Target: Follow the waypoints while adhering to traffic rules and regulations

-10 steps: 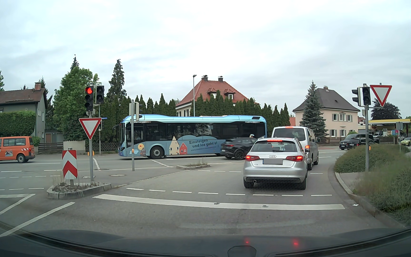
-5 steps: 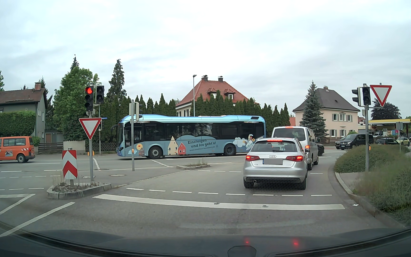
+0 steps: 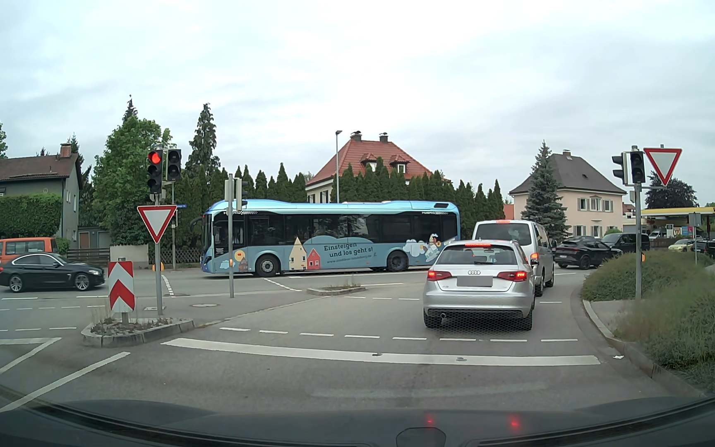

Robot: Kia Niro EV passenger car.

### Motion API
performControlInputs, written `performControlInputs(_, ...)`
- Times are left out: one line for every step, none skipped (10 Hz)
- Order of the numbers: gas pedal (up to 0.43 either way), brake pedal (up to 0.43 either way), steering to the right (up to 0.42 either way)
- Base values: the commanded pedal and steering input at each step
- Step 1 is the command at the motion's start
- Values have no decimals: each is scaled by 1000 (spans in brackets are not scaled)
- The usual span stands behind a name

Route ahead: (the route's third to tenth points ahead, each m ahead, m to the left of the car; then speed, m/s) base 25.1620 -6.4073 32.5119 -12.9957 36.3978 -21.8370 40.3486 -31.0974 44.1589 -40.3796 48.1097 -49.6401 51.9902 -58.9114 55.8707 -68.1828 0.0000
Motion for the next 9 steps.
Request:
performControlInputs(0, 24, 62)
performControlInputs(0, 24, 62)
performControlInputs(0, 24, 62)
performControlInputs(0, 30, 62)
performControlInputs(0, 37, 62)
performControlInputs(0, 37, 62)
performControlInputs(0, 43, 62)
performControlInputs(0, 49, 62)
performControlInputs(0, 55, 62)
